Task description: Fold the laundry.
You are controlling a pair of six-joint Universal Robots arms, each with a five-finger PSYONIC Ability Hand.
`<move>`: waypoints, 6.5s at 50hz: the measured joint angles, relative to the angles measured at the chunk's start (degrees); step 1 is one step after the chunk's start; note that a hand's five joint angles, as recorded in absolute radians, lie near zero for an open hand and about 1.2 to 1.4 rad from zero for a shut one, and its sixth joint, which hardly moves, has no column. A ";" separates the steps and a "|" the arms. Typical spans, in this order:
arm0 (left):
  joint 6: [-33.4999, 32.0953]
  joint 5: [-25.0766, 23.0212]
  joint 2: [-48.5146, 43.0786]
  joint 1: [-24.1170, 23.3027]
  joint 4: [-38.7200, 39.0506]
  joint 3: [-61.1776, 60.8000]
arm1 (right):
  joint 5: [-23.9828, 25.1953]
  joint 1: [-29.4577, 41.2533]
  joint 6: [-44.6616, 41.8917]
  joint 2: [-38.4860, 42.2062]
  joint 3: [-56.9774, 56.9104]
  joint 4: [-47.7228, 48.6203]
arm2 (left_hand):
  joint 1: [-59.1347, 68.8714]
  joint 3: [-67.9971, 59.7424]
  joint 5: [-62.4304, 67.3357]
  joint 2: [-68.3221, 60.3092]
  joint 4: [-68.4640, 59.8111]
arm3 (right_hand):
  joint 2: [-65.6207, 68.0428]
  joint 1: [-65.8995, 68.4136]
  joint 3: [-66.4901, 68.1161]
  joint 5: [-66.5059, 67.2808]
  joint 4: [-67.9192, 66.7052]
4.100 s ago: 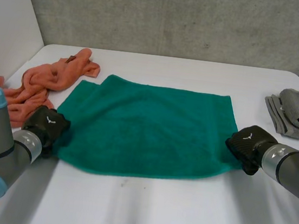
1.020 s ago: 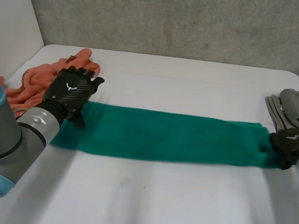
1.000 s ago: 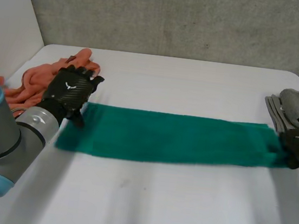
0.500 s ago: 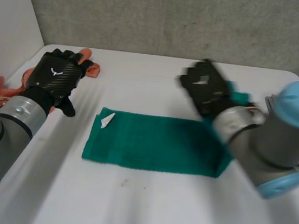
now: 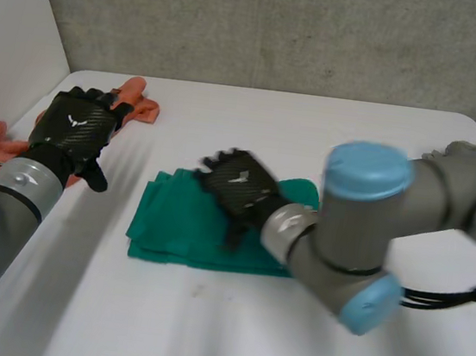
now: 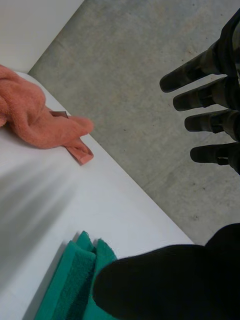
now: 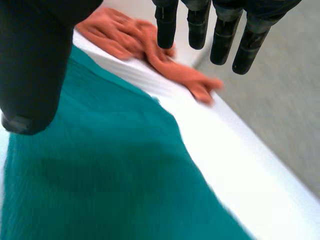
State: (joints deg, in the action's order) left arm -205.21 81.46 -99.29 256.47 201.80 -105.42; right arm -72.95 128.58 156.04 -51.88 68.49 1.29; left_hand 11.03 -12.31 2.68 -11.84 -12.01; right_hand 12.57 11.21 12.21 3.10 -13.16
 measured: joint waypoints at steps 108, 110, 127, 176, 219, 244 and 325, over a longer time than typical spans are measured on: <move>11.64 14.18 -24.45 -25.83 -21.71 25.96 | -7.54 -10.43 4.03 -3.15 10.38 -4.48 | 0.00 0.00 0.00 0.00 0.00 | -0.05 -1.63 0.00 -0.31 0.03; 11.52 12.20 -22.75 -25.24 -21.87 26.64 | -7.92 -10.57 3.95 -5.46 12.50 -2.10 | 0.01 0.00 0.00 0.00 0.00 | -0.05 -1.63 0.00 -0.31 0.03; 11.77 -16.64 -8.40 -16.41 -25.15 29.50 | -6.22 -16.39 16.06 -18.38 33.52 8.97 | 0.00 0.00 -0.01 0.00 0.00 | -0.05 -1.63 0.00 -0.31 0.03; 11.88 -18.71 -7.63 -15.71 -27.33 29.48 | -9.17 -0.10 -4.09 -2.84 27.35 22.84 | 0.01 0.00 0.00 0.00 0.00 | 4.05 3.26 4.89 2.77 -3.85; 12.08 -18.68 -7.59 -15.56 -27.41 28.93 | -9.40 -1.50 -3.29 -0.60 20.11 22.12 | 0.02 0.00 0.00 0.00 0.00 | 50.70 40.09 50.84 10.25 -50.97; 12.11 -18.75 -6.68 -15.02 -27.64 27.19 | -1.63 -10.86 -3.18 -2.75 21.90 17.24 | 0.01 0.00 0.00 0.00 0.00 | 33.21 15.64 18.26 16.97 -17.16; 14.21 -18.61 -3.95 -14.69 -27.24 26.22 | 34.11 -60.39 -3.80 20.35 -27.61 14.14 | 0.02 0.00 0.00 0.00 0.00 | 53.86 40.70 54.80 49.81 -55.00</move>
State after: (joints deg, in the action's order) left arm -191.00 62.84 -103.24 241.79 174.55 -79.19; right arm -38.84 68.19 152.23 -31.54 40.88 15.42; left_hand 11.05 -12.31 2.68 -11.85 -12.01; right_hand 66.43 51.90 67.00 52.91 -68.15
